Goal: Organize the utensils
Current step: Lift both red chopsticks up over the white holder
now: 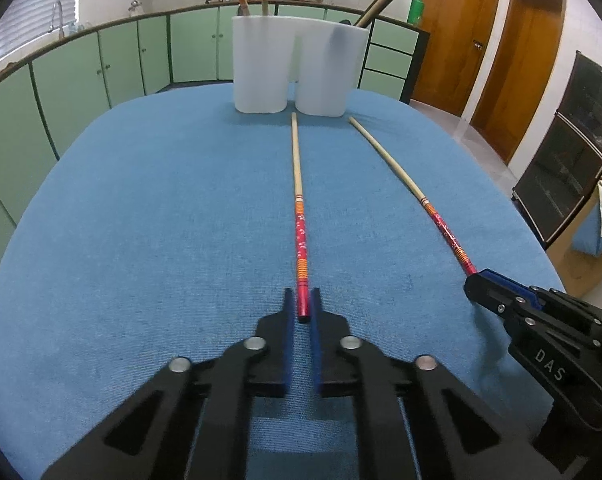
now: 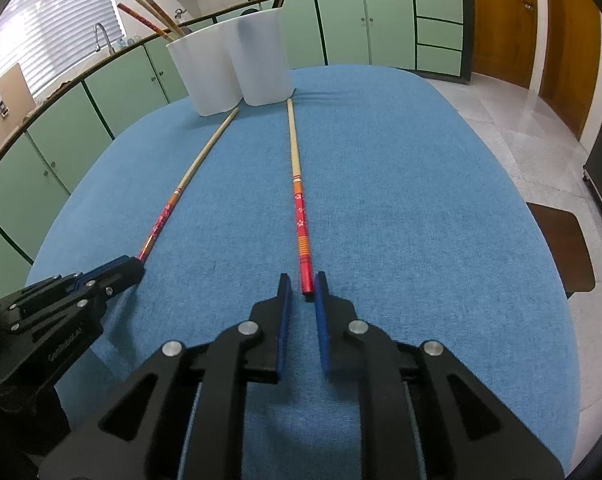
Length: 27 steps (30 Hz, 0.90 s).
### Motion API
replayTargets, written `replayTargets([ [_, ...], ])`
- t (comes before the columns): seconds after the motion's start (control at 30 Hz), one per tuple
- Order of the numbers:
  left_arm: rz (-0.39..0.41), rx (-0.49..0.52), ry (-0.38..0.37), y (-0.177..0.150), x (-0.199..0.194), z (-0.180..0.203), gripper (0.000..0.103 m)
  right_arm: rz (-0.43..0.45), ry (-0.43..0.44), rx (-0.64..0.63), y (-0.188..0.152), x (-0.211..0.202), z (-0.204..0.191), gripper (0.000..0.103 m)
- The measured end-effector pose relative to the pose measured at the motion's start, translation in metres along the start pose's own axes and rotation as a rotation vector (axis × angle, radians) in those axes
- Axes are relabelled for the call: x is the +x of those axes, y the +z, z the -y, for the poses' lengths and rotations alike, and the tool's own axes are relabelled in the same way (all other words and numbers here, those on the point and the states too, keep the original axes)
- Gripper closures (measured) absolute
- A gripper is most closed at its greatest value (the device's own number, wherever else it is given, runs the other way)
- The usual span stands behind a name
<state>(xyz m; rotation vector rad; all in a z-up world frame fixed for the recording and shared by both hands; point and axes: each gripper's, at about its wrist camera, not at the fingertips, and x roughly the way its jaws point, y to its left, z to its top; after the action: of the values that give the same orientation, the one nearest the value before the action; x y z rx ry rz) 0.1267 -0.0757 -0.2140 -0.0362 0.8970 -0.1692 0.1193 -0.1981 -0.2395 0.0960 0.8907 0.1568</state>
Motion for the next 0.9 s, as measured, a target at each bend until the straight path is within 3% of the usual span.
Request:
replayTargets([
  [0.43,0.035,0.011,0.013,0.002,-0.016,-0.003,0.098,0.030,-0.009,-0.011,0.001,-0.008,-0.003,0.098],
  [0.9,0.223,0.050,0.028,0.035,-0.083,-0.002,0.098,0.187,0.006,-0.054,0.040,-0.072,-0.010,0.098],
])
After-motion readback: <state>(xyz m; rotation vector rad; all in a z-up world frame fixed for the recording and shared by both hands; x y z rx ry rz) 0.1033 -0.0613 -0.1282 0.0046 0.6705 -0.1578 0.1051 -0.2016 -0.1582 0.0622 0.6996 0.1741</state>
